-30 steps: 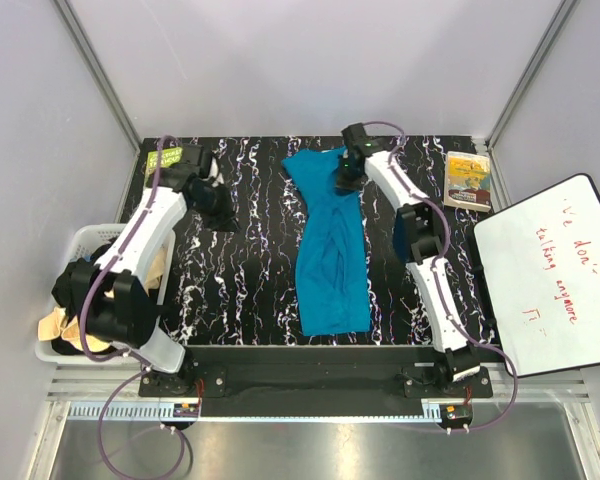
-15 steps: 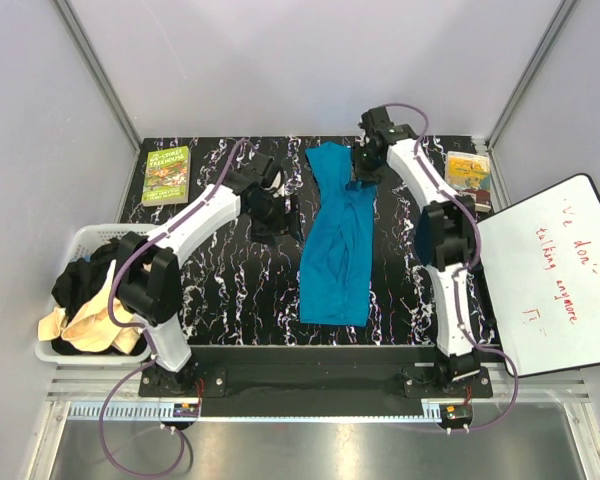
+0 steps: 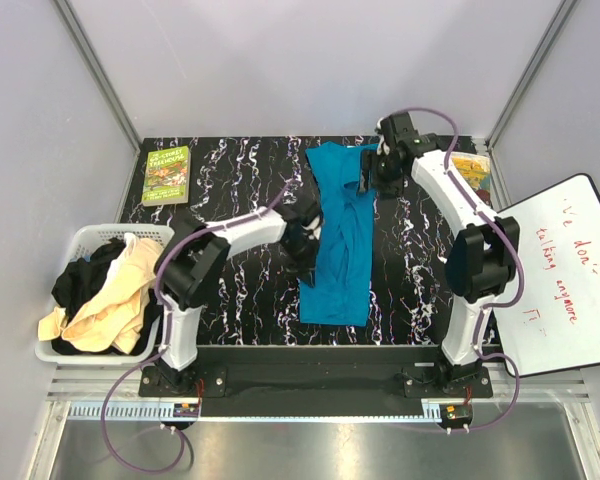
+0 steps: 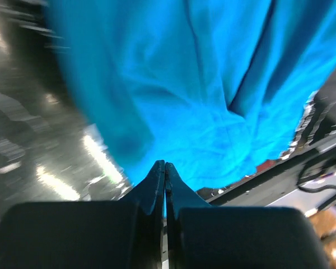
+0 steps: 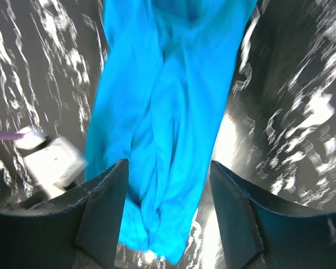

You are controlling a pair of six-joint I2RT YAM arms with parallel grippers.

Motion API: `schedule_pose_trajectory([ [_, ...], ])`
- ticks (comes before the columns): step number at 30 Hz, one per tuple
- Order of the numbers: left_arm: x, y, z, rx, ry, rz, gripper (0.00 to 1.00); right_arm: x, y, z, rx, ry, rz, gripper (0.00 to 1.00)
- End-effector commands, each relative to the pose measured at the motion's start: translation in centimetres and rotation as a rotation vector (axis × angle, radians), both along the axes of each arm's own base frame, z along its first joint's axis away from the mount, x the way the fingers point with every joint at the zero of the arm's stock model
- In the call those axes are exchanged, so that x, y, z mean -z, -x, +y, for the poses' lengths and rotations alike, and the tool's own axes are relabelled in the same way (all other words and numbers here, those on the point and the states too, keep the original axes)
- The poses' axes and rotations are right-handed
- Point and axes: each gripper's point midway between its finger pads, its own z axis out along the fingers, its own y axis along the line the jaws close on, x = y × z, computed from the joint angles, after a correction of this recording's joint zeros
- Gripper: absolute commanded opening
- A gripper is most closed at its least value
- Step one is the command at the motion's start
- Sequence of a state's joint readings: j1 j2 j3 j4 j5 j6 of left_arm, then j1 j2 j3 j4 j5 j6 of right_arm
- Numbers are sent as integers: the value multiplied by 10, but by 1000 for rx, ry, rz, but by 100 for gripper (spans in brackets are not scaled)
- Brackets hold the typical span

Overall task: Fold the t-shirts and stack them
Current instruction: Rotate the tshirt 90 degrees

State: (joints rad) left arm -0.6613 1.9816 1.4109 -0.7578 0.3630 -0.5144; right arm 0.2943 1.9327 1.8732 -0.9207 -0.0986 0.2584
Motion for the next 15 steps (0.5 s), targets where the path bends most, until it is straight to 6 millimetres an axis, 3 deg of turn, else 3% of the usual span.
schedule_pose_trajectory([
  [1, 10, 20, -26, 63, 27, 41, 0, -1, 30, 19, -34, -126, 73, 70],
  [4, 22, 34, -32, 92, 6, 75, 0, 3, 53, 25, -58, -185, 129, 77],
  [8, 22, 48, -43, 127, 1, 76, 0, 14, 90, 30, -80, -254, 214, 83],
  [13, 20, 47, -35, 97, -37, 56, 0, 27, 124, 30, -83, -298, 294, 84],
  [15, 7, 39, -29, 76, -39, 9, 0, 31, 140, 30, -85, -321, 326, 83],
])
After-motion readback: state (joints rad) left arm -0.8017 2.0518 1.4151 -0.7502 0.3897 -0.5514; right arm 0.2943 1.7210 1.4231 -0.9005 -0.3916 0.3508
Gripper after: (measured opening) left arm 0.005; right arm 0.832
